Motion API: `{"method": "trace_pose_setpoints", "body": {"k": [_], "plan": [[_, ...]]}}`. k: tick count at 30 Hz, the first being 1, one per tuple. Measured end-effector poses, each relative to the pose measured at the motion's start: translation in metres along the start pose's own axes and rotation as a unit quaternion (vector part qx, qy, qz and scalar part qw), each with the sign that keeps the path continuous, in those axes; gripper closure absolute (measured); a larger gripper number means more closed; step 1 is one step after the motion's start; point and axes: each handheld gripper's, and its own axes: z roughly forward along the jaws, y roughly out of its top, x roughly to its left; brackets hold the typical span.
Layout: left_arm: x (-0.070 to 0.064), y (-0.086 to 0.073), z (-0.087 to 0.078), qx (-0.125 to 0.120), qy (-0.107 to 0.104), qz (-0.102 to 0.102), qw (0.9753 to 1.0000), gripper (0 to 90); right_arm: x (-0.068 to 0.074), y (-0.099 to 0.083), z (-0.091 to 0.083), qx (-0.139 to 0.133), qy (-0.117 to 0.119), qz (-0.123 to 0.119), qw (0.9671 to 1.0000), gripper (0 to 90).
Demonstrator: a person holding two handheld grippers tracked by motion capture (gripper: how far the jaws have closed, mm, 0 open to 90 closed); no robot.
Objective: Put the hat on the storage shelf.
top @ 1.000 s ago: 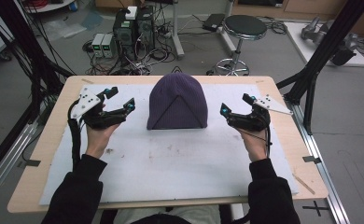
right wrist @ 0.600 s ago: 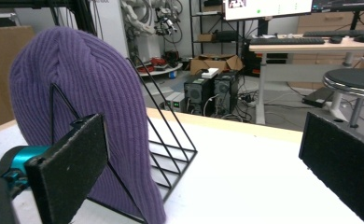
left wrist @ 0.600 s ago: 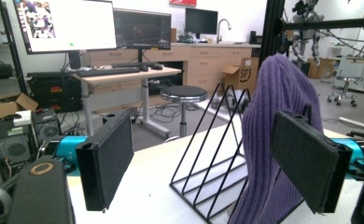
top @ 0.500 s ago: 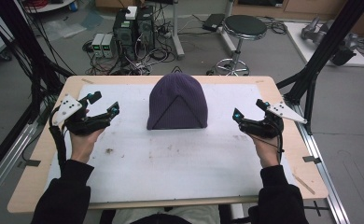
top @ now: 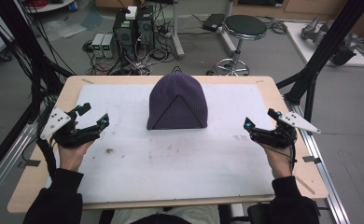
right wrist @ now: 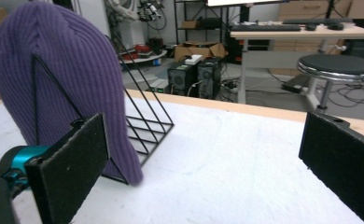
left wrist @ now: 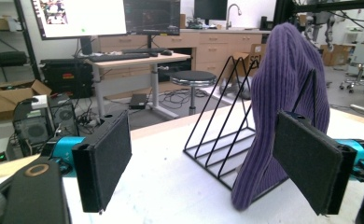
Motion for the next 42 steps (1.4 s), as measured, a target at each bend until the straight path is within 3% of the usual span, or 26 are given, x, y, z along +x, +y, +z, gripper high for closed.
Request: {"method": "trace_pose_setpoints", "body": {"k": [4, 15, 21, 30, 33, 42], "plan": [[0.000, -0.010, -0.010, 0.001, 0.001, -0.017, 0.9998, 20.5, -0.007, -0.009, -0.008, -0.001, -0.013, 0.005, 0.9999, 0.8], [0.002, -0.044, -0.025, 0.014, 0.024, -0.028, 0.9992, 21.6, -0.009, -0.043, -0.006, 0.023, -0.031, 0.002, 0.9993, 0.8], [-0.001, -0.054, -0.032, 0.015, 0.047, 0.002, 0.9988, 21.5, -0.010, -0.057, -0.009, 0.017, -0.058, 0.001, 0.9982, 0.8], [-0.001, -0.068, -0.038, 0.032, 0.059, -0.009, 0.9977, 21.0, -0.009, -0.079, -0.011, 0.035, -0.085, 0.003, 0.9958, 1.2], [-0.003, -0.072, -0.036, 0.049, 0.060, 0.008, 0.9970, 21.0, -0.007, -0.082, -0.009, 0.047, -0.089, -0.004, 0.9949, 1.2], [-0.004, -0.075, -0.034, 0.049, 0.050, 0.000, 0.9975, 20.4, -0.002, -0.081, -0.012, 0.034, -0.108, -0.011, 0.9934, 1.2]]}}
